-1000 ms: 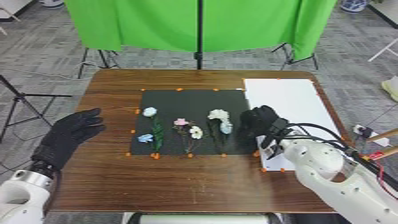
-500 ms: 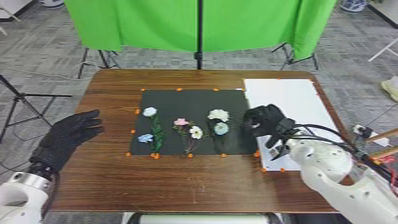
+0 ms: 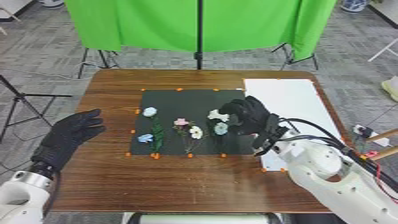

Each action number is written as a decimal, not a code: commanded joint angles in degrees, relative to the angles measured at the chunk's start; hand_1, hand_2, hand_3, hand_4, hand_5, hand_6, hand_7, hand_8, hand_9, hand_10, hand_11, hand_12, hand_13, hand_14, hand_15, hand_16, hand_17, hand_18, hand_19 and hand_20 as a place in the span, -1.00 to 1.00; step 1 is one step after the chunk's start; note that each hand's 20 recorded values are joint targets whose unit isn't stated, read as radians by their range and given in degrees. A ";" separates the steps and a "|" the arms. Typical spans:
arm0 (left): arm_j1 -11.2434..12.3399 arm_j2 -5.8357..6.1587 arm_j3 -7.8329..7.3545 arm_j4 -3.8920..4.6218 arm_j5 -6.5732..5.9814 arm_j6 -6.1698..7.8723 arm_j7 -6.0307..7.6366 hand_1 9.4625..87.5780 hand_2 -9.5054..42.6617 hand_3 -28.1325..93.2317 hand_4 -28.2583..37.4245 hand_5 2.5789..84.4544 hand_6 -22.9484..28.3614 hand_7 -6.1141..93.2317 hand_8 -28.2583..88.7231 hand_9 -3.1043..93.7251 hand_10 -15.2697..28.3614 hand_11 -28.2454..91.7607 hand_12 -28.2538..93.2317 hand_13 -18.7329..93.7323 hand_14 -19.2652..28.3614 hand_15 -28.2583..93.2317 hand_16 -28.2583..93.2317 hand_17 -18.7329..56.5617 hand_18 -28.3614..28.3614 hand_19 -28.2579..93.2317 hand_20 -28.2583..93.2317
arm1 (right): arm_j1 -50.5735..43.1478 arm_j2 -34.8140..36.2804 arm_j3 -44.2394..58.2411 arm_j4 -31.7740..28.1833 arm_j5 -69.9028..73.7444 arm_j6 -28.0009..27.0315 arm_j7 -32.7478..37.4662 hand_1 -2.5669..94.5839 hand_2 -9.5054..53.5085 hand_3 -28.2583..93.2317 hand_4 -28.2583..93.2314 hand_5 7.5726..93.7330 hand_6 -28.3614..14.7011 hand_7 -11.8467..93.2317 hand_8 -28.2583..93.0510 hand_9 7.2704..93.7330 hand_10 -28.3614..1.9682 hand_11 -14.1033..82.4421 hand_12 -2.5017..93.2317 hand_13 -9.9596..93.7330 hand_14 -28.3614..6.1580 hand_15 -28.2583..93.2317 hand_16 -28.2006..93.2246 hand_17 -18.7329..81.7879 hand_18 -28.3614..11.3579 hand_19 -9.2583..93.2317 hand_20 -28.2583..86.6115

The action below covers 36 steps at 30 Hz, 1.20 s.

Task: Arrange flowers

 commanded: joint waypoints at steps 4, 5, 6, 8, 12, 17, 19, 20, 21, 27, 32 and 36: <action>1.63 -0.35 -0.35 -0.21 0.16 0.01 0.06 -0.53 -0.39 0.67 -0.99 -0.09 0.13 -0.39 -0.72 -0.19 0.40 -0.03 -0.30 -0.17 0.55 0.27 -0.64 -0.72 0.85 0.44 -0.58 | 5.48 0.83 -4.18 1.49 -1.95 -3.08 -2.81 -0.29 -1.00 0.95 -1.00 -0.22 0.30 0.10 -0.99 -0.15 0.33 0.27 -0.57 0.28 0.48 0.49 -0.29 -0.13 -0.40 0.69 0.22; 1.65 -0.32 -0.33 -0.21 0.15 0.00 0.09 -0.53 -0.39 0.67 -0.99 -0.09 0.13 -0.39 -0.72 -0.19 0.40 -0.03 -0.30 -0.17 0.55 0.27 -0.64 -0.72 0.85 0.44 -0.58 | 6.09 0.95 -4.51 1.67 -1.97 -3.99 -3.58 -0.29 -1.00 0.95 -1.00 -0.22 0.30 0.10 -0.99 -0.15 0.34 0.26 -0.57 0.28 0.49 0.49 -0.29 -0.13 -0.40 0.69 0.22; 1.85 -0.32 -0.43 -0.24 0.13 -0.07 0.18 -0.53 -0.39 0.67 -0.99 -0.09 0.13 -0.39 -0.72 -0.19 0.40 -0.03 -0.30 -0.17 0.55 0.27 -0.64 -0.72 0.85 0.44 -0.58 | 6.58 0.99 -4.71 1.93 -2.11 -4.73 -4.64 -0.29 -1.00 0.95 -1.00 -0.22 0.30 0.10 -0.99 -0.15 0.34 0.26 -0.57 0.28 0.49 0.49 -0.29 -0.13 -0.40 0.69 0.22; 2.09 -0.22 -0.46 -0.30 0.07 0.07 0.47 -0.53 -0.39 0.66 -0.99 -0.09 0.13 -0.39 -0.72 -0.19 0.40 -0.03 -0.30 -0.17 0.55 0.27 -0.64 -0.72 0.85 0.44 -0.58 | 7.86 1.24 -5.86 2.28 -2.18 -5.46 -5.73 -0.28 -1.00 0.95 -1.00 -0.21 0.31 0.10 -0.99 -0.15 0.35 0.26 -0.57 0.28 0.49 0.48 -0.28 -0.13 -0.40 0.68 0.22; 2.24 -0.16 -0.47 -0.31 0.03 -0.08 0.66 -0.53 -0.39 0.67 -0.99 -0.09 0.13 -0.39 -0.72 -0.19 0.40 -0.03 -0.30 -0.17 0.55 0.27 -0.64 -0.72 0.85 0.44 -0.58 | 9.20 1.30 -7.34 2.82 -2.57 -6.39 -6.56 -0.27 -1.00 0.95 -1.00 -0.21 0.31 0.10 -0.99 -0.14 0.36 0.26 -0.57 0.28 0.50 0.48 -0.28 -0.13 -0.39 0.68 0.22; 2.18 -0.07 -0.37 -0.28 0.06 -0.19 0.57 -0.53 -0.39 0.67 -1.00 -0.09 0.13 -0.39 -0.72 -0.19 0.40 -0.03 -0.30 -0.17 0.55 0.27 -0.64 -0.72 0.85 0.44 -0.58 | 10.15 1.16 -8.94 3.49 -2.87 -6.29 -5.81 -0.27 -1.00 0.95 -1.00 -0.21 0.31 0.10 -0.99 -0.14 0.36 0.25 -0.57 0.28 0.51 0.48 -0.28 -0.13 -0.39 0.68 0.22; 2.06 -0.02 -0.29 -0.22 0.08 -0.21 0.56 -0.53 -0.39 0.67 -1.00 -0.09 0.13 -0.39 -0.72 -0.19 0.40 -0.03 -0.30 -0.17 0.55 0.27 -0.64 -0.72 0.85 0.44 -0.58 | 10.60 0.89 -9.38 3.85 -3.05 -6.48 -5.42 -0.27 -1.00 0.95 -1.00 -0.21 0.31 0.11 -0.99 -0.15 0.35 0.25 -0.56 0.28 0.52 0.48 -0.27 -0.13 -0.39 0.68 0.22; 2.04 0.01 -0.23 -0.20 0.08 -0.18 0.53 -0.53 -0.39 0.67 -1.00 -0.09 0.13 -0.39 -0.72 -0.19 0.40 -0.03 -0.30 -0.17 0.55 0.27 -0.64 -0.72 0.84 0.44 -0.58 | 10.88 0.64 -9.62 4.20 -3.20 -6.65 -5.25 -0.27 -1.00 0.95 -1.00 -0.21 0.31 0.11 -0.99 -0.15 0.34 0.26 -0.56 0.28 0.52 0.48 -0.26 -0.13 -0.38 0.68 0.22; 2.15 -0.06 -0.27 -0.23 0.08 -0.18 0.53 -0.53 -0.39 0.67 -1.00 -0.09 0.13 -0.39 -0.72 -0.19 0.40 -0.03 -0.30 -0.17 0.55 0.27 -0.64 -0.72 0.84 0.44 -0.58 | 11.07 0.43 -9.81 4.48 -3.33 -6.89 -5.08 -0.27 -1.00 0.95 -1.00 -0.21 0.31 0.11 -0.99 -0.16 0.34 0.26 -0.56 0.28 0.53 0.48 -0.26 -0.13 -0.38 0.68 0.22; 1.97 -0.04 -0.20 -0.15 0.12 -0.33 0.49 -0.53 -0.39 0.67 -1.00 -0.09 0.13 -0.39 -0.72 -0.19 0.40 -0.03 -0.30 -0.17 0.55 0.27 -0.64 -0.72 0.85 0.44 -0.58 | 11.96 -0.09 -10.56 5.89 -4.88 -6.69 -4.83 -0.26 -1.00 0.94 -1.00 -0.21 0.31 0.10 -1.00 -0.16 0.32 0.27 -0.56 0.28 0.53 0.47 -0.23 -0.13 -0.38 0.68 0.22; 2.42 -0.07 -0.35 -0.32 0.09 -0.27 0.65 -0.53 -0.39 0.67 -0.99 -0.09 0.14 -0.39 -0.72 -0.19 0.40 -0.03 -0.30 -0.17 0.55 0.27 -0.64 -0.72 0.85 0.44 -0.58 | 11.99 0.42 -10.74 6.23 -5.36 -4.79 -4.85 -0.32 -1.00 0.95 -1.00 -0.14 0.31 0.09 -1.00 -0.12 0.29 0.27 -0.57 0.29 0.47 0.49 -0.26 -0.13 -0.37 0.68 0.22; 2.60 -0.10 -0.45 -0.40 0.07 -0.21 0.81 -0.53 -0.39 0.67 -0.99 -0.09 0.13 -0.39 -0.72 -0.19 0.40 -0.03 -0.30 -0.17 0.55 0.27 -0.64 -0.72 0.84 0.44 -0.58 | 11.92 1.10 -10.49 6.27 -5.32 -3.02 -5.53 -0.36 -1.00 0.94 -1.00 -0.05 0.34 0.07 -0.99 -0.05 0.29 0.29 -0.56 0.31 0.45 0.49 -0.27 -0.13 -0.39 0.68 0.23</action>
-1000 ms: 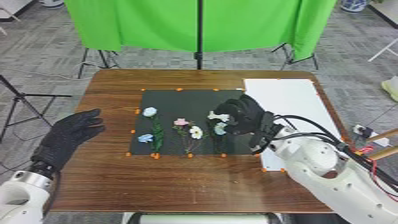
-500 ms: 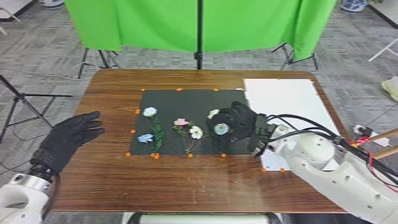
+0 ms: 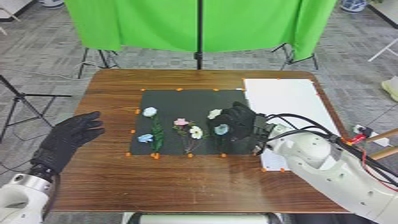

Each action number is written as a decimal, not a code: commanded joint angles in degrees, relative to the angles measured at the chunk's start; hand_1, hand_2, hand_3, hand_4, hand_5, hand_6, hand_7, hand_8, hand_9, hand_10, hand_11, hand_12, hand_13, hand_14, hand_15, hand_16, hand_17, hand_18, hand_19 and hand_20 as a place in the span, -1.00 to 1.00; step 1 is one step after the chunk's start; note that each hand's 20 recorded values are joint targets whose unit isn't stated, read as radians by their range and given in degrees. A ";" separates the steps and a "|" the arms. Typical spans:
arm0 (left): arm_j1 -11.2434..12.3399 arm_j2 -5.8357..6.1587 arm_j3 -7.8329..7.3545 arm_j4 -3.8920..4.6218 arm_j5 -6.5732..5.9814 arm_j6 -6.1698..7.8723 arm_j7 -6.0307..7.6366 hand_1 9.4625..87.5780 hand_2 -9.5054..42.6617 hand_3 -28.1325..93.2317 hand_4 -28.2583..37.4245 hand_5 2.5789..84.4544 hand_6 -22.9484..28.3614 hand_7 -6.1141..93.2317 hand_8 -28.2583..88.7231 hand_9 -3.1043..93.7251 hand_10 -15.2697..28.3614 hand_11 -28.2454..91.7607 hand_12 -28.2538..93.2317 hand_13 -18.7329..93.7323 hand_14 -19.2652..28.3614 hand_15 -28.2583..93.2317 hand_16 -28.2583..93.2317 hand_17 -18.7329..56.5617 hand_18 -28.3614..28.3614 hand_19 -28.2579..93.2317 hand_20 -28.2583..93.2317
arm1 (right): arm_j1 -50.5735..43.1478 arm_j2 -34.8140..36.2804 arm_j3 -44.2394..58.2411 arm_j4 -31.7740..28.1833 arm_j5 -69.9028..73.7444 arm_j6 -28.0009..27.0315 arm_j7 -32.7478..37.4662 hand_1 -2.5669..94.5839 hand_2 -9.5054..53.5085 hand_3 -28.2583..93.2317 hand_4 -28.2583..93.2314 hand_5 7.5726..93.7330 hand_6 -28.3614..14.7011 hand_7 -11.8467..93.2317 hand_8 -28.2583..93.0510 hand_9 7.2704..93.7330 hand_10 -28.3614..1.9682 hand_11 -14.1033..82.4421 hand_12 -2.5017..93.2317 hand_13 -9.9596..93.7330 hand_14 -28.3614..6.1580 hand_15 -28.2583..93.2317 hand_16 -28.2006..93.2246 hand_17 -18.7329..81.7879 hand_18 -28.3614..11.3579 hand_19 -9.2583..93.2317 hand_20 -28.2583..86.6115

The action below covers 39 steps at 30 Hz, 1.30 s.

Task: Arrange flowers

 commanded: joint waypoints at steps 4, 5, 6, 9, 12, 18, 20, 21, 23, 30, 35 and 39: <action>1.02 -0.18 -0.05 -0.07 0.09 -0.21 0.13 -0.53 -0.39 0.67 -0.99 -0.09 0.14 -0.39 -0.72 -0.19 0.40 -0.03 -0.30 -0.17 0.55 0.27 -0.64 -0.72 0.84 0.44 -0.58 | 0.42 1.67 0.61 0.16 -0.54 4.50 -0.71 -0.38 -0.97 0.94 -1.00 0.02 0.35 0.07 -0.99 -0.01 0.28 0.29 -0.56 0.32 0.44 0.49 -0.27 -0.12 -0.39 0.69 0.23; 1.11 -0.21 -0.09 -0.11 0.12 -0.25 0.09 -0.53 -0.39 0.67 -0.99 -0.09 0.14 -0.39 -0.72 -0.19 0.40 -0.03 -0.30 -0.17 0.55 0.27 -0.64 -0.72 0.85 0.44 -0.58 | 0.20 1.75 0.96 0.09 -0.51 4.37 -0.83 -0.38 -0.97 0.94 -1.00 0.03 0.36 0.08 -0.99 0.00 0.27 0.29 -0.56 0.33 0.44 0.49 -0.26 -0.12 -0.39 0.69 0.23; 1.11 -0.24 -0.09 -0.11 0.14 -0.23 0.14 -0.53 -0.39 0.67 -0.99 -0.09 0.14 -0.39 -0.72 -0.19 0.39 -0.03 -0.30 -0.17 0.55 0.27 -0.64 -0.72 0.84 0.44 -0.58 | 0.36 1.92 0.86 0.08 -0.38 4.59 -0.76 -0.39 -0.96 0.94 -1.00 0.04 0.36 0.09 -0.99 0.00 0.27 0.29 -0.55 0.33 0.44 0.49 -0.26 -0.12 -0.39 0.69 0.23; 1.13 -0.40 -0.15 -0.12 0.17 -0.28 -0.03 -0.53 -0.39 0.66 -0.99 -0.09 0.13 -0.39 -0.72 -0.19 0.40 -0.03 -0.30 -0.17 0.55 0.27 -0.64 -0.72 0.84 0.44 -0.58 | 0.35 2.01 1.19 0.28 -0.40 4.45 -0.86 -0.39 -0.93 0.93 -1.00 0.07 0.36 0.10 -1.00 0.01 0.27 0.28 -0.55 0.33 0.43 0.49 -0.26 -0.12 -0.39 0.69 0.24; 1.23 -0.45 -0.17 -0.18 0.17 -0.28 0.00 -0.53 -0.39 0.66 -0.99 -0.09 0.13 -0.39 -0.72 -0.19 0.40 -0.03 -0.30 -0.17 0.55 0.27 -0.64 -0.72 0.84 0.44 -0.58 | 0.13 2.30 1.38 0.16 -0.59 4.17 -0.62 -0.40 -0.93 0.93 -1.00 0.09 0.37 0.10 -1.00 0.03 0.28 0.28 -0.54 0.34 0.43 0.49 -0.26 -0.12 -0.39 0.69 0.24; 1.01 -0.57 -0.08 -0.11 0.29 -0.33 -0.14 -0.53 -0.39 0.66 -0.99 -0.09 0.14 -0.39 -0.72 -0.19 0.40 -0.03 -0.30 -0.17 0.55 0.27 -0.64 -0.72 0.85 0.44 -0.58 | 0.12 1.70 1.57 0.35 -0.82 4.29 -0.51 -0.40 -0.92 0.93 -1.00 0.08 0.37 0.11 -1.00 0.02 0.28 0.27 -0.54 0.33 0.43 0.49 -0.25 -0.12 -0.39 0.69 0.24; 1.04 -0.62 -0.08 -0.16 0.31 -0.31 -0.13 -0.53 -0.39 0.67 -0.99 -0.09 0.14 -0.39 -0.72 -0.19 0.40 -0.03 -0.30 -0.17 0.55 0.27 -0.64 -0.72 0.85 0.44 -0.58 | -0.05 1.67 1.72 0.24 -0.81 4.41 -0.57 -0.40 -0.92 0.93 -1.00 0.07 0.36 0.11 -1.00 0.02 0.28 0.27 -0.53 0.33 0.43 0.49 -0.25 -0.12 -0.40 0.69 0.25; 0.96 -0.64 -0.04 -0.15 0.32 -0.26 -0.09 -0.53 -0.39 0.67 -0.99 -0.09 0.14 -0.39 -0.72 -0.19 0.40 -0.03 -0.30 -0.17 0.55 0.27 -0.64 -0.72 0.85 0.44 -0.58 | 0.02 1.63 1.61 0.20 -0.63 4.62 -0.53 -0.40 -0.92 0.93 -1.00 0.06 0.36 0.11 -1.00 0.02 0.28 0.27 -0.53 0.33 0.43 0.49 -0.25 -0.12 -0.40 0.69 0.25; 1.11 -0.70 -0.11 -0.16 0.29 -0.25 -0.12 -0.53 -0.39 0.66 -0.99 -0.09 0.14 -0.39 -0.72 -0.19 0.40 -0.03 -0.30 -0.17 0.55 0.27 -0.64 -0.72 0.85 0.44 -0.58 | -0.10 1.39 1.77 0.10 -0.69 4.54 -0.63 -0.41 -0.92 0.94 -1.00 0.03 0.36 0.11 -1.00 0.01 0.27 0.27 -0.53 0.33 0.43 0.49 -0.25 -0.12 -0.40 0.69 0.25; 1.03 -0.64 -0.10 -0.16 0.32 -0.35 -0.18 -0.53 -0.39 0.66 -0.99 -0.09 0.14 -0.39 -0.72 -0.19 0.40 -0.03 -0.30 -0.17 0.55 0.27 -0.64 -0.72 0.85 0.44 -0.58 | 0.15 0.50 0.77 0.20 -1.29 4.53 -0.99 -0.42 -0.92 0.94 -1.00 -0.04 0.34 0.08 -1.00 -0.09 0.28 0.24 -0.56 0.32 0.43 0.50 -0.25 -0.12 -0.40 0.69 0.25; 0.92 -0.66 0.01 -0.11 0.34 -0.33 -0.16 -0.53 -0.39 0.66 -0.99 -0.09 0.14 -0.39 -0.72 -0.19 0.40 -0.03 -0.30 -0.17 0.55 0.27 -0.64 -0.72 0.85 0.44 -0.58 | 0.80 0.26 -0.28 0.82 -1.86 3.36 -0.99 -0.42 -0.91 0.94 -1.00 -0.04 0.34 0.08 -1.00 -0.08 0.28 0.23 -0.56 0.31 0.42 0.51 -0.26 -0.13 -0.40 0.69 0.25; 0.91 -0.59 -0.05 -0.01 0.22 -0.39 -0.20 -0.53 -0.39 0.67 -0.99 -0.09 0.14 -0.39 -0.72 -0.19 0.40 -0.03 -0.30 -0.17 0.55 0.27 -0.64 -0.72 0.85 0.44 -0.58 | 0.86 0.68 -1.21 0.98 -1.89 3.26 -0.31 -0.42 -0.91 0.94 -1.00 -0.04 0.34 0.08 -1.00 -0.08 0.28 0.23 -0.56 0.31 0.43 0.51 -0.26 -0.13 -0.40 0.69 0.25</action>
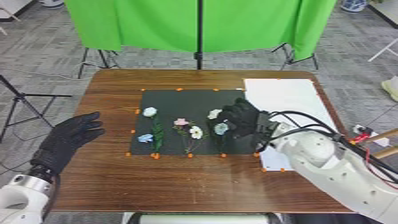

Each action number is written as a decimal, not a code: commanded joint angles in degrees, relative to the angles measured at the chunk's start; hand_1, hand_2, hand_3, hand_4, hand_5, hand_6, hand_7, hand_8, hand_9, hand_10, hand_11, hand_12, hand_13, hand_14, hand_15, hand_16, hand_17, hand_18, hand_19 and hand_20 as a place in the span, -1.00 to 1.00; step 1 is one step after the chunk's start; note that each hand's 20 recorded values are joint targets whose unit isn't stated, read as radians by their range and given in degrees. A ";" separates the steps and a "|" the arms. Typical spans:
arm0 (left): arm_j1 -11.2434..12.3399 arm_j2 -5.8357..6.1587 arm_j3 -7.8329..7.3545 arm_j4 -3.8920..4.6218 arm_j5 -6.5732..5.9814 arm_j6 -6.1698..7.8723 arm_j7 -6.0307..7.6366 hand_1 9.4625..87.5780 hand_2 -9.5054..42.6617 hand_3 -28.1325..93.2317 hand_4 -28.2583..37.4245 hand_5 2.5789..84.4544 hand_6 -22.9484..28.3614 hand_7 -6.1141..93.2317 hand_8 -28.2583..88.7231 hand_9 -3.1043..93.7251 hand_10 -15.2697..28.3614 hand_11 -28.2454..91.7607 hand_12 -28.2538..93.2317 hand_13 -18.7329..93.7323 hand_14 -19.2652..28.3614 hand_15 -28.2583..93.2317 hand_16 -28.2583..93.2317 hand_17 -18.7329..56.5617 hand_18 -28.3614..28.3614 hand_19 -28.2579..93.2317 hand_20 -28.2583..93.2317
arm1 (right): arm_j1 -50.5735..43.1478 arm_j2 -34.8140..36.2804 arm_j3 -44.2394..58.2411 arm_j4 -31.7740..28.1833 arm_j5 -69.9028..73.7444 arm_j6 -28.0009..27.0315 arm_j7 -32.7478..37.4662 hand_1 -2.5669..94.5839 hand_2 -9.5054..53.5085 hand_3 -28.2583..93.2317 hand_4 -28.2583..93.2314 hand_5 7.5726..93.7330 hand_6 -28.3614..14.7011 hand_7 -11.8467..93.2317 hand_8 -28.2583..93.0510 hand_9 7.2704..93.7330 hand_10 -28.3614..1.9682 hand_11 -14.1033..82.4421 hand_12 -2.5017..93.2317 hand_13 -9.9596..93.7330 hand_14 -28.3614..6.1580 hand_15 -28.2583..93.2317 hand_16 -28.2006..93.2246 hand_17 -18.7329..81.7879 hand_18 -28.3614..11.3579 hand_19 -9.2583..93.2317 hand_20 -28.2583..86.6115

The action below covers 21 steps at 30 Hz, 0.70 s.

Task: Arrange flowers

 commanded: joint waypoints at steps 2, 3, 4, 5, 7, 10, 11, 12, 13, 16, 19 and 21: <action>0.83 -0.36 -0.01 -0.03 0.14 -0.29 -0.17 -0.53 -0.39 0.67 -0.99 -0.09 0.14 -0.39 -0.72 -0.19 0.40 -0.03 -0.30 -0.17 0.55 0.27 -0.64 -0.72 0.85 0.44 -0.58 | 0.74 0.15 -1.34 0.73 -1.46 -0.53 0.37 -0.42 -0.91 0.94 -1.00 -0.03 0.34 0.08 -1.00 -0.08 0.28 0.22 -0.56 0.30 0.43 0.51 -0.26 -0.13 -0.40 0.69 0.25; 0.83 -0.33 -0.01 -0.03 0.13 -0.36 -0.16 -0.53 -0.39 0.67 -0.99 -0.09 0.14 -0.39 -0.72 -0.19 0.40 -0.03 -0.30 -0.17 0.55 0.27 -0.64 -0.72 0.85 0.44 -0.58 | 0.73 0.20 -1.26 0.84 -1.62 -0.55 0.42 -0.42 -0.91 0.94 -1.00 -0.03 0.34 0.07 -1.00 -0.08 0.28 0.22 -0.56 0.30 0.43 0.51 -0.26 -0.13 -0.40 0.69 0.25; 0.86 -0.32 0.00 -0.05 0.13 -0.27 -0.09 -0.53 -0.39 0.67 -0.99 -0.09 0.14 -0.39 -0.72 -0.19 0.40 -0.03 -0.30 -0.17 0.55 0.27 -0.64 -0.72 0.85 0.44 -0.58 | 0.79 0.26 -1.21 0.93 -1.77 -0.40 0.43 -0.42 -0.91 0.94 -1.00 -0.02 0.35 0.07 -1.00 -0.08 0.28 0.22 -0.56 0.30 0.43 0.51 -0.26 -0.13 -0.40 0.69 0.25; 0.97 -0.32 -0.06 -0.07 0.14 -0.31 0.01 -0.53 -0.39 0.67 -1.00 -0.09 0.14 -0.39 -0.72 -0.19 0.40 -0.03 -0.30 -0.17 0.55 0.27 -0.64 -0.72 0.85 0.44 -0.58 | 0.85 0.36 -1.19 0.99 -1.80 -0.25 0.44 -0.42 -0.90 0.94 -1.00 -0.01 0.34 0.07 -1.00 -0.07 0.28 0.22 -0.56 0.30 0.43 0.51 -0.26 -0.13 -0.40 0.69 0.25; 0.87 -0.27 0.01 0.01 0.09 -0.26 0.09 -0.53 -0.39 0.67 -0.99 -0.09 0.14 -0.39 -0.72 -0.19 0.40 -0.03 -0.30 -0.17 0.55 0.27 -0.64 -0.72 0.85 0.44 -0.58 | 1.00 0.69 -1.11 0.91 -1.59 0.10 0.60 -0.42 -0.90 0.94 -1.00 0.00 0.35 0.06 -1.00 -0.06 0.27 0.22 -0.56 0.30 0.43 0.51 -0.26 -0.13 -0.40 0.69 0.25; 1.02 -0.08 0.05 -0.02 -0.04 -0.08 0.23 -0.53 -0.39 0.67 -0.99 -0.09 0.14 -0.39 -0.72 -0.19 0.41 -0.03 -0.30 -0.17 0.56 0.27 -0.64 -0.72 0.85 0.44 -0.58 | 0.81 1.07 -0.35 0.76 -1.39 0.37 0.56 -0.42 -0.90 0.93 -1.00 0.02 0.36 0.06 -1.00 -0.05 0.27 0.22 -0.56 0.31 0.42 0.51 -0.26 -0.13 -0.40 0.69 0.25; 1.06 -0.03 0.08 -0.02 -0.07 0.01 0.48 -0.53 -0.39 0.66 -0.99 -0.09 0.14 -0.39 -0.72 -0.19 0.41 -0.03 -0.30 -0.17 0.56 0.27 -0.64 -0.72 0.84 0.44 -0.58 | 1.10 1.14 -0.40 0.79 -1.18 0.48 0.65 -0.42 -0.90 0.93 -1.00 0.03 0.36 0.06 -1.00 -0.04 0.27 0.22 -0.56 0.31 0.42 0.51 -0.26 -0.13 -0.40 0.69 0.25; 1.18 -0.10 0.00 -0.11 -0.02 0.02 0.34 -0.53 -0.39 0.67 -0.99 -0.09 0.13 -0.39 -0.72 -0.19 0.40 -0.03 -0.30 -0.17 0.56 0.27 -0.64 -0.72 0.85 0.44 -0.58 | 0.91 1.13 0.01 0.77 -1.27 0.38 0.47 -0.42 -0.90 0.93 -1.00 0.03 0.36 0.06 -1.00 -0.04 0.27 0.22 -0.56 0.31 0.42 0.51 -0.27 -0.13 -0.40 0.69 0.25; 1.11 -0.13 0.01 -0.07 0.04 -0.08 0.36 -0.53 -0.39 0.66 -0.99 -0.09 0.13 -0.39 -0.72 -0.19 0.41 -0.03 -0.30 -0.17 0.55 0.27 -0.64 -0.72 0.85 0.44 -0.58 | 1.11 1.24 -0.04 0.76 -1.33 0.64 0.59 -0.42 -0.89 0.93 -1.00 0.04 0.36 0.06 -1.00 -0.03 0.27 0.22 -0.56 0.31 0.43 0.51 -0.27 -0.13 -0.40 0.69 0.25; 0.95 -0.18 0.00 -0.04 0.07 -0.09 0.22 -0.53 -0.39 0.67 -0.99 -0.09 0.13 -0.39 -0.72 -0.19 0.40 -0.03 -0.30 -0.17 0.56 0.27 -0.64 -0.72 0.85 0.44 -0.58 | 1.18 1.26 0.45 0.76 -1.37 0.67 0.33 -0.42 -0.89 0.93 -1.00 0.06 0.36 0.05 -1.00 -0.02 0.28 0.22 -0.55 0.31 0.43 0.51 -0.27 -0.13 -0.40 0.69 0.25; 0.96 -0.28 -0.04 -0.10 0.12 -0.08 0.14 -0.53 -0.39 0.66 -0.99 -0.09 0.13 -0.39 -0.72 -0.19 0.40 -0.03 -0.30 -0.17 0.55 0.27 -0.64 -0.72 0.84 0.44 -0.58 | 1.08 1.46 1.05 0.65 -1.42 0.69 -0.05 -0.42 -0.88 0.93 -1.00 0.07 0.37 0.05 -1.00 0.00 0.27 0.21 -0.55 0.32 0.42 0.50 -0.26 -0.13 -0.40 0.69 0.25; 0.98 -0.34 -0.09 -0.10 0.16 -0.07 0.08 -0.53 -0.39 0.67 -0.99 -0.09 0.13 -0.39 -0.72 -0.19 0.40 -0.03 -0.30 -0.17 0.55 0.27 -0.64 -0.72 0.84 0.44 -0.58 | 1.45 1.72 0.97 0.63 -1.54 0.27 -0.15 -0.42 -0.88 0.93 -1.00 0.09 0.37 0.05 -1.00 0.01 0.27 0.21 -0.55 0.32 0.42 0.50 -0.26 -0.13 -0.40 0.68 0.25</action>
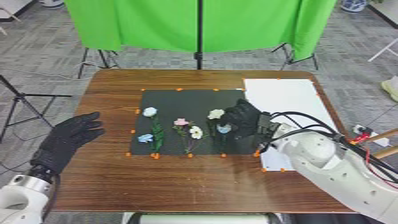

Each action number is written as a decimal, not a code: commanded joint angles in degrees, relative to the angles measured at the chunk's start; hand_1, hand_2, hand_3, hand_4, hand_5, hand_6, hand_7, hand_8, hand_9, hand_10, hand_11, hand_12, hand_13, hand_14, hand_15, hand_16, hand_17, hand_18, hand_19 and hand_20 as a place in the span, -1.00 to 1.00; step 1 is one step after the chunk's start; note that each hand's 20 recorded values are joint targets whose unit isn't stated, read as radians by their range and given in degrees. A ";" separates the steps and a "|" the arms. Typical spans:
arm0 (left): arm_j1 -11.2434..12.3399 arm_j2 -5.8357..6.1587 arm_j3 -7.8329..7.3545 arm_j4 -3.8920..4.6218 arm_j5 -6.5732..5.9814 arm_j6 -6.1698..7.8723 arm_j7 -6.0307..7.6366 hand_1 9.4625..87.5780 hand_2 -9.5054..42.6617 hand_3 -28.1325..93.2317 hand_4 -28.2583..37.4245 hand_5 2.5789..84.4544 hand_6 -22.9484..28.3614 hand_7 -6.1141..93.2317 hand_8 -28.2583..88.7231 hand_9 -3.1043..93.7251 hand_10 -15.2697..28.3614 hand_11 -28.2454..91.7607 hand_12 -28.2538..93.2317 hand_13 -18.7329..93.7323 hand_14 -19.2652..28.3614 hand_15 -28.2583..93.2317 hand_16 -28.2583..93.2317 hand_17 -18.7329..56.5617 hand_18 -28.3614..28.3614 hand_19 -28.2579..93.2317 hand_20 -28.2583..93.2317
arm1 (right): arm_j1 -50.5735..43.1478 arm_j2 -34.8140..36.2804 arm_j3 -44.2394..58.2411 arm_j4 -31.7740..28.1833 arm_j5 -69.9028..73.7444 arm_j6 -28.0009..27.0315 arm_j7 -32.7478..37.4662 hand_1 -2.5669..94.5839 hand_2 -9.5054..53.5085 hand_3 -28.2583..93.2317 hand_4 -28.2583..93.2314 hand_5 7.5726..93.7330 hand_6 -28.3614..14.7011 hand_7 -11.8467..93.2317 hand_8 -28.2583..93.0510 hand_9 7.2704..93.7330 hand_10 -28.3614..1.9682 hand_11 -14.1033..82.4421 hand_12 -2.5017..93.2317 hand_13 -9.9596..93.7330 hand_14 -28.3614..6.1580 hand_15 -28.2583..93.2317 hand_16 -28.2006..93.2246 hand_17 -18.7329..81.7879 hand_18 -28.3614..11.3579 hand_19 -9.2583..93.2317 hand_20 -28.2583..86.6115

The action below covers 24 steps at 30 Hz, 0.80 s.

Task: Arrange flowers

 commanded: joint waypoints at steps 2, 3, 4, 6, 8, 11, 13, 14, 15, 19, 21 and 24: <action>0.86 -0.37 -0.11 -0.13 0.20 -0.08 -0.23 -0.53 -0.39 0.67 -0.99 -0.09 0.13 -0.39 -0.72 -0.19 0.40 -0.03 -0.30 -0.17 0.55 0.27 -0.64 -0.72 0.85 0.44 -0.58 | 1.29 1.46 1.34 -0.04 -0.78 0.15 -0.45 -0.42 -0.88 0.93 -1.00 0.12 0.37 0.04 -1.00 0.02 0.27 0.20 -0.55 0.32 0.42 0.50 -0.26 -0.13 -0.40 0.68 0.25; 0.92 -0.40 -0.15 -0.14 0.19 -0.04 -0.21 -0.53 -0.39 0.67 -0.99 -0.09 0.13 -0.39 -0.72 -0.19 0.40 -0.03 -0.30 -0.17 0.55 0.27 -0.64 -0.72 0.85 0.44 -0.58 | 1.44 1.63 1.29 -0.10 -0.81 -0.29 -0.32 -0.42 -0.88 0.93 -1.00 0.13 0.37 0.04 -1.00 0.04 0.27 0.20 -0.55 0.32 0.42 0.50 -0.26 -0.13 -0.40 0.68 0.25; 1.02 -0.36 -0.16 -0.17 0.16 0.03 -0.16 -0.53 -0.39 0.67 -0.99 -0.09 0.14 -0.39 -0.72 -0.19 0.40 -0.03 -0.30 -0.17 0.55 0.27 -0.64 -0.72 0.85 0.44 -0.58 | 1.53 1.83 1.24 -0.04 -0.94 -0.41 -0.37 -0.42 -0.87 0.93 -1.00 0.14 0.38 0.04 -1.00 0.05 0.28 0.20 -0.55 0.33 0.42 0.50 -0.26 -0.13 -0.40 0.68 0.26; 1.08 -0.46 -0.23 -0.21 0.22 0.00 -0.14 -0.53 -0.39 0.67 -0.99 -0.09 0.14 -0.39 -0.72 -0.19 0.40 -0.03 -0.30 -0.17 0.55 0.27 -0.64 -0.72 0.85 0.44 -0.58 | 1.62 2.21 1.20 -0.05 -0.93 -0.74 -0.41 -0.42 -0.86 0.92 -1.00 0.16 0.39 0.04 -1.00 0.07 0.29 0.20 -0.54 0.33 0.42 0.49 -0.26 -0.13 -0.41 0.68 0.26; 1.16 -0.39 -0.25 -0.19 0.20 -0.02 -0.05 -0.53 -0.39 0.66 -1.00 -0.09 0.14 -0.40 -0.72 -0.19 0.40 -0.03 -0.30 -0.17 0.55 0.27 -0.64 -0.72 0.85 0.44 -0.58 | 1.66 2.47 1.18 0.07 -1.08 -1.13 -0.51 -0.42 -0.86 0.92 -1.00 0.20 0.40 0.03 -1.00 0.10 0.28 0.19 -0.54 0.34 0.42 0.49 -0.26 -0.13 -0.41 0.68 0.26; 1.34 -0.29 -0.32 -0.26 0.11 0.12 0.07 -0.53 -0.39 0.67 -0.99 -0.09 0.14 -0.40 -0.72 -0.19 0.40 -0.03 -0.30 -0.17 0.55 0.27 -0.64 -0.72 0.85 0.44 -0.58 | 1.61 2.87 1.21 0.22 -1.65 -2.33 -0.91 -0.42 -0.84 0.92 -1.00 0.22 0.41 0.03 -1.00 0.12 0.29 0.18 -0.53 0.35 0.42 0.48 -0.25 -0.13 -0.41 0.67 0.26; 1.32 -0.25 -0.22 -0.20 0.04 0.20 0.20 -0.53 -0.39 0.67 -0.99 -0.09 0.14 -0.40 -0.72 -0.19 0.40 -0.03 -0.30 -0.17 0.55 0.27 -0.64 -0.72 0.85 0.44 -0.58 | 1.99 3.17 0.67 0.54 -2.69 -2.83 -0.69 -0.43 -0.83 0.92 -1.00 0.22 0.41 0.03 -1.00 0.13 0.29 0.18 -0.53 0.35 0.42 0.48 -0.25 -0.13 -0.41 0.67 0.26; 1.37 -0.23 -0.28 -0.25 0.00 0.17 0.03 -0.53 -0.39 0.66 -0.99 -0.09 0.14 -0.40 -0.72 -0.19 0.40 -0.03 -0.30 -0.17 0.55 0.27 -0.64 -0.72 0.85 0.44 -0.58 | 1.63 3.25 0.95 0.60 -3.09 -3.34 -0.67 -0.43 -0.83 0.92 -1.00 0.23 0.42 0.03 -0.99 0.13 0.29 0.18 -0.53 0.35 0.42 0.48 -0.25 -0.13 -0.41 0.67 0.26; 1.36 -0.17 -0.26 -0.22 0.02 0.16 0.21 -0.53 -0.39 0.67 -0.99 -0.09 0.14 -0.39 -0.72 -0.19 0.40 -0.03 -0.30 -0.17 0.55 0.27 -0.64 -0.72 0.84 0.44 -0.58 | 1.63 3.45 1.05 0.44 -3.27 -4.18 -0.41 -0.43 -0.83 0.92 -1.00 0.25 0.44 0.03 -1.00 0.16 0.31 0.17 -0.53 0.35 0.43 0.47 -0.25 -0.14 -0.41 0.67 0.26; 1.57 -0.18 -0.34 -0.29 -0.04 0.31 0.33 -0.53 -0.39 0.67 -0.99 -0.09 0.13 -0.39 -0.72 -0.19 0.40 -0.03 -0.30 -0.17 0.55 0.27 -0.64 -0.72 0.84 0.44 -0.58 | 0.38 3.66 2.02 0.16 -2.38 -3.08 0.32 -0.43 -0.83 0.92 -1.00 0.24 0.44 0.03 -0.99 0.15 0.31 0.16 -0.52 0.36 0.44 0.46 -0.25 -0.14 -0.42 0.66 0.27; 1.73 -0.23 -0.38 -0.34 -0.03 0.29 0.31 -0.53 -0.39 0.67 -0.99 -0.09 0.13 -0.39 -0.72 -0.19 0.40 -0.03 -0.30 -0.17 0.55 0.27 -0.64 -0.72 0.85 0.44 -0.58 | -0.16 3.51 2.39 -0.32 -2.49 -1.08 0.84 -0.44 -0.82 0.93 -1.00 0.18 0.41 0.03 -0.99 0.10 0.30 0.16 -0.52 0.34 0.43 0.47 -0.24 -0.14 -0.41 0.66 0.27; 1.64 -0.32 -0.33 -0.34 0.02 0.15 0.19 -0.53 -0.39 0.66 -0.99 -0.09 0.13 -0.39 -0.72 -0.19 0.39 -0.03 -0.30 -0.17 0.55 0.27 -0.64 -0.72 0.85 0.44 -0.58 | -0.09 3.03 1.90 -0.92 -2.32 1.77 1.97 -0.45 -0.83 0.94 -1.00 0.03 0.35 0.06 -0.99 -0.03 0.28 0.20 -0.53 0.32 0.42 0.49 -0.24 -0.15 -0.42 0.67 0.27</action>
